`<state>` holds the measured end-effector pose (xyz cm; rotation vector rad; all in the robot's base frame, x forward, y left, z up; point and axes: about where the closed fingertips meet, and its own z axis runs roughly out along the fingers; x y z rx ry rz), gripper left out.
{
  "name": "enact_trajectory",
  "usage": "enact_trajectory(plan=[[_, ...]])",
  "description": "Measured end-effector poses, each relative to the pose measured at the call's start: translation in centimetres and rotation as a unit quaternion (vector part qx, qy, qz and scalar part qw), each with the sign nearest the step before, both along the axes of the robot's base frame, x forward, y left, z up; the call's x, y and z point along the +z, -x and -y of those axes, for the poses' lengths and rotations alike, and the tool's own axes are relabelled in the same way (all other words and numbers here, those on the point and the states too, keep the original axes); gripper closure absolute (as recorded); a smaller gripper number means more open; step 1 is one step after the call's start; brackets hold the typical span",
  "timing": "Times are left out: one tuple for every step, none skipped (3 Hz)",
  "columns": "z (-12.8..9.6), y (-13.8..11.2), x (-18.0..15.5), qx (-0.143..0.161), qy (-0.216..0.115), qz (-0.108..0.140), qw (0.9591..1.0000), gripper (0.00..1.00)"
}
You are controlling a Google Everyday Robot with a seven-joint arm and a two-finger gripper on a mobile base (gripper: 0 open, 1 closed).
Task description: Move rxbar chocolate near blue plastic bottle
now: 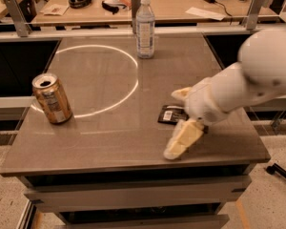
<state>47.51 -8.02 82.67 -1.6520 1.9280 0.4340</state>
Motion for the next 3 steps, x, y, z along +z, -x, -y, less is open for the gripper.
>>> enact_trajectory(plan=[[-3.5,-3.6,-4.3,0.000,0.002,-0.014,0.9999,0.00],[-3.5,-3.5,-3.4,0.000,0.002,-0.014,0.9999,0.00],[-3.5,-3.5,-2.7,0.000,0.002,-0.014,0.9999,0.00]])
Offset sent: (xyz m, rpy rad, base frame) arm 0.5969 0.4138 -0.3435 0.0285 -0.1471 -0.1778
